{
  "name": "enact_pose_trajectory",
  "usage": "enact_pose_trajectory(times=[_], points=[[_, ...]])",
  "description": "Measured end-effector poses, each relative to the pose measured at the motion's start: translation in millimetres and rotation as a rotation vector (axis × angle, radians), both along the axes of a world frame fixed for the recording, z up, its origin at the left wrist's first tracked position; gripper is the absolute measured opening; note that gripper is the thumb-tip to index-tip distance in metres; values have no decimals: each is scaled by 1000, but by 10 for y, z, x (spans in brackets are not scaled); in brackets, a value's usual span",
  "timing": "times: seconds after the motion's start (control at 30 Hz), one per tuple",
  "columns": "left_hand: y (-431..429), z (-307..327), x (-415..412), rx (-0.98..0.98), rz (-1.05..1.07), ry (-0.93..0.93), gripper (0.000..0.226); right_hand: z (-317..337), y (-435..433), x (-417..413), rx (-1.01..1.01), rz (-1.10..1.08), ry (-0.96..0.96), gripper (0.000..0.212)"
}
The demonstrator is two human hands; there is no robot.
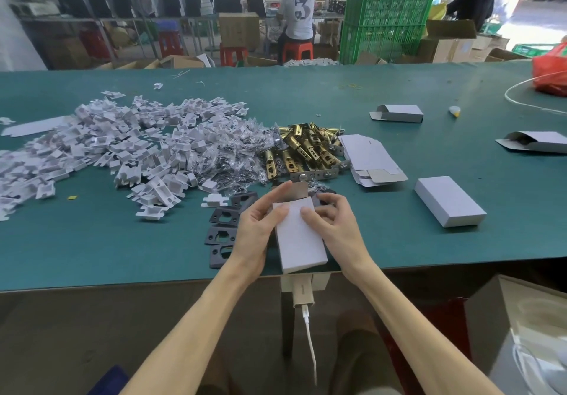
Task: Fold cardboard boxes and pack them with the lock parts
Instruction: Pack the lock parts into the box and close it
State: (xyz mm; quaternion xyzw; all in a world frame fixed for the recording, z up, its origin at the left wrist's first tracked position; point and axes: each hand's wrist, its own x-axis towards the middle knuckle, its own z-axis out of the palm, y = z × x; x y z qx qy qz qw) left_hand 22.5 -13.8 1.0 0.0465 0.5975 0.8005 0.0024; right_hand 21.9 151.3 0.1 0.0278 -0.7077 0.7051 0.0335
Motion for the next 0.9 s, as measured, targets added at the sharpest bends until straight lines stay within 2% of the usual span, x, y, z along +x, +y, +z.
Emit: enact_pose_trajectory(times=[0.2,0.27,0.37,0.53,0.67,0.83,0.9], points=[[65,-8,3,283,160,-84,53,-51,52,20,281,165,60,55],[68,-12,-1,325,195,-102,62,-45,95,21,244,216,65,56],[61,-15,-5,302,194,-101,57,-13,146,47,131,230,72,55],[78,-5,3,259,119,-67,39,11,165,82,-76,120,56,39],[97,-36,15,168,115,-45,24,-4,170,89,-110,55,32,33],[108,-2,35,121,123,-35,34,-4,160,89,-85,35,41,33],[109,-7,29,111,136,-36,27,-13,165,87,-65,46,48,35]])
